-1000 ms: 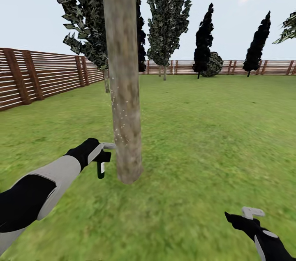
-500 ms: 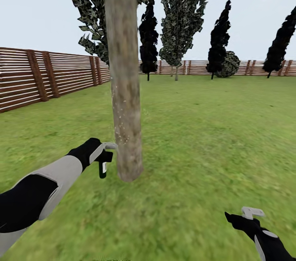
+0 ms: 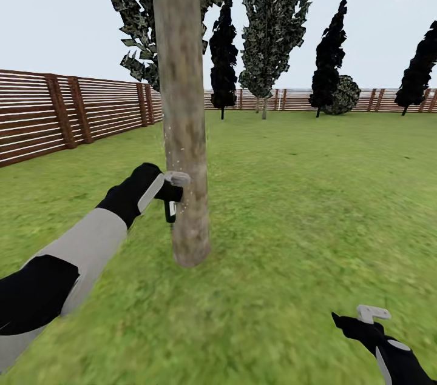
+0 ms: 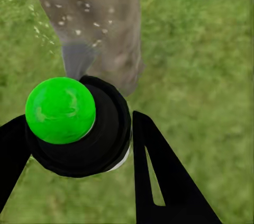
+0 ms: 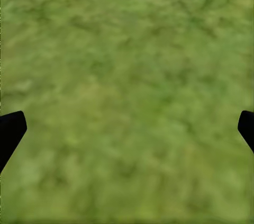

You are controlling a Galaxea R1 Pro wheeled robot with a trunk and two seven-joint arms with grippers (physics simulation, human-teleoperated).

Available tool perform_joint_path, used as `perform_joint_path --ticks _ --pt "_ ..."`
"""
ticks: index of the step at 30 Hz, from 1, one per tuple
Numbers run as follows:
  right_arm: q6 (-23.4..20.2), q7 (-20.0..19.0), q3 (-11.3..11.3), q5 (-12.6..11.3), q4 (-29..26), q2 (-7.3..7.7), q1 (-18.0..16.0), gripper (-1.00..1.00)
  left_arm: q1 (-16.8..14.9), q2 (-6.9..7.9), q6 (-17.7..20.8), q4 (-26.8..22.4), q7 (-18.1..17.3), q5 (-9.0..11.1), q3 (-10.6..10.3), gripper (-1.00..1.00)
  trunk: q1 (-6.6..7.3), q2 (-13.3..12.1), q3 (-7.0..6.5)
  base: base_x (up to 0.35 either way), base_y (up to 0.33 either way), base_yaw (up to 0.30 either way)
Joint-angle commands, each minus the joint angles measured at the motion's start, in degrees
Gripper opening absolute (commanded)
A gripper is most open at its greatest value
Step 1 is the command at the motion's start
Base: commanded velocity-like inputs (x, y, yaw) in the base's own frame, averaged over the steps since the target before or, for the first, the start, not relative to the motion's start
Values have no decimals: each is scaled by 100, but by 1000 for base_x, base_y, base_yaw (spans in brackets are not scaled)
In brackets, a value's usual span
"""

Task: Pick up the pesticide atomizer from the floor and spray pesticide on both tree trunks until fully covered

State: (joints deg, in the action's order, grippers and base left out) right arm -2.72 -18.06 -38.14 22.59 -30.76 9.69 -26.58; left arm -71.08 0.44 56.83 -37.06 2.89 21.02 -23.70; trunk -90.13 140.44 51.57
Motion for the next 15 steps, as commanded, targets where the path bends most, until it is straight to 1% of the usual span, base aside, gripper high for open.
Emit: perform_joint_path --ticks 1,7,9,12,14,15 --pt "0 -1 0 0 0 1 -1 100 -136 9 8 -1 0 15 -2 -100 -1 -1 1 0 0 0" --pt "0 -4 -8 -4 0 7 -2 100 -909 26 21 65 1 25 -3 -100 -1 -1 1 0 0 0" --pt "0 -4 -13 -1 0 7 -2 100 -1308 28 23 265 1 23 -3 -100 -1 -1 1 0 0 0" --pt "0 -3 -17 0 0 6 -1 100 -1794 26 27 531 1 12 -10 -100 -1 -1 1 0 0 0" --pt "0 3 -18 0 3 5 -2 100 -2029 18 29 709 1 -84 -17 -100 -1 -1 1 0 0 0" --pt "0 4 -18 0 1 6 1 100 -2102 12 30 762 1 -248 -19 -100 -1 -1 1 0 0 0"
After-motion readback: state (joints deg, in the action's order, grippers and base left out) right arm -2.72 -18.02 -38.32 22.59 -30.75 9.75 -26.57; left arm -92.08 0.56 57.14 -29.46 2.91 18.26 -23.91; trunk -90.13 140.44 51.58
